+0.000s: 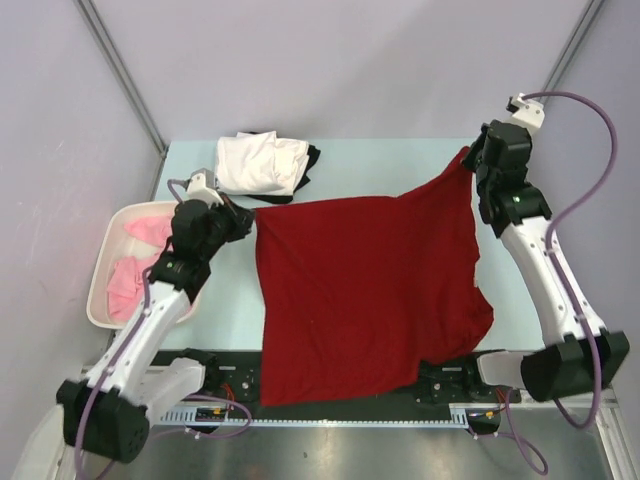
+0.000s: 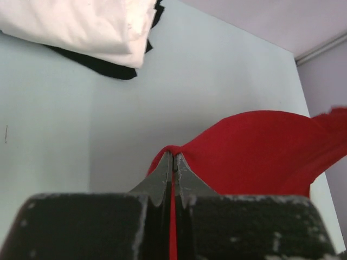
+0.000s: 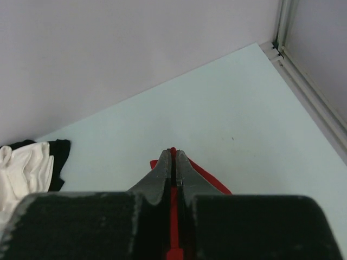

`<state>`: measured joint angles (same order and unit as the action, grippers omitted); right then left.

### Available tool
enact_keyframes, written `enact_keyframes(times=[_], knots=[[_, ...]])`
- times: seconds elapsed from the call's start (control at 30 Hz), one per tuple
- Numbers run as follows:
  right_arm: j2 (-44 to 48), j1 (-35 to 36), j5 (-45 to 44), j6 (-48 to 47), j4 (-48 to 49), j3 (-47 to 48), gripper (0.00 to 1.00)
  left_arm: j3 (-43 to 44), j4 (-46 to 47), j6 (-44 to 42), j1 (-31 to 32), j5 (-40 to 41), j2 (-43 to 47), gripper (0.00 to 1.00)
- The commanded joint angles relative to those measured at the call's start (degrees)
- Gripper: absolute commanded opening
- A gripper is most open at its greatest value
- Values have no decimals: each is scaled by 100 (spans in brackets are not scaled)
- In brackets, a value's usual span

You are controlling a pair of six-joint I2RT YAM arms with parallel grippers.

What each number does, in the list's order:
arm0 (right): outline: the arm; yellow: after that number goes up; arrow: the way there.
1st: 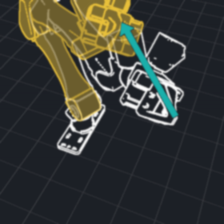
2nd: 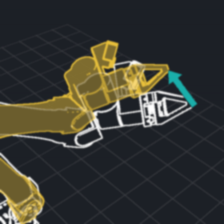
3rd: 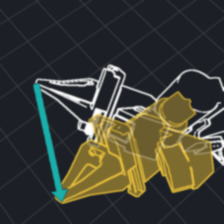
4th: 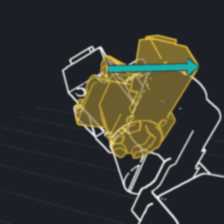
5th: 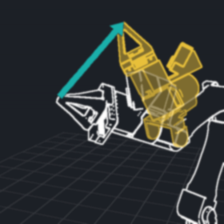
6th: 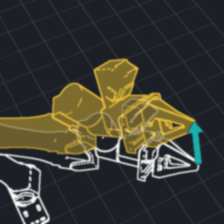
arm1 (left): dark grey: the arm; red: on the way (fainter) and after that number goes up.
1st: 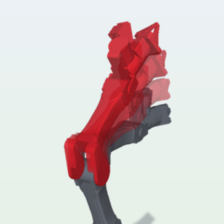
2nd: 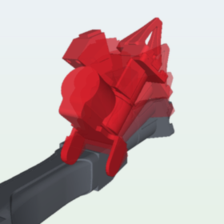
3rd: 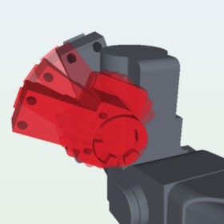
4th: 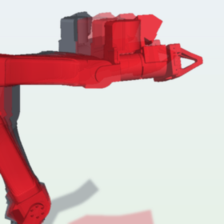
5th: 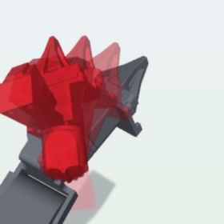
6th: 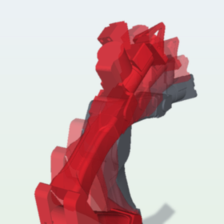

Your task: Fold and stack the t-shirts

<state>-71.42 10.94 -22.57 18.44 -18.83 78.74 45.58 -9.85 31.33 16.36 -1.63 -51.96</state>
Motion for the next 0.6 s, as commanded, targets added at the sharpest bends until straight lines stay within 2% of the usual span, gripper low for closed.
enact_keyframes(times=[0.0,0.17,0.33,0.57], knots=[[-539,-285,103,248,1362,89,0,90,1564,417,-703,-786,-831,0],[-1565,-602,375,371,1716,404,0,749,1977,417,-1038,-1076,-2200,0],[-2507,-646,446,213,1813,1265,0,1724,2145,391,-1275,-1287,-3457,0],[-3755,-716,683,152,1734,2584,0,2937,2136,330,-1495,-1507,-4743,0]])
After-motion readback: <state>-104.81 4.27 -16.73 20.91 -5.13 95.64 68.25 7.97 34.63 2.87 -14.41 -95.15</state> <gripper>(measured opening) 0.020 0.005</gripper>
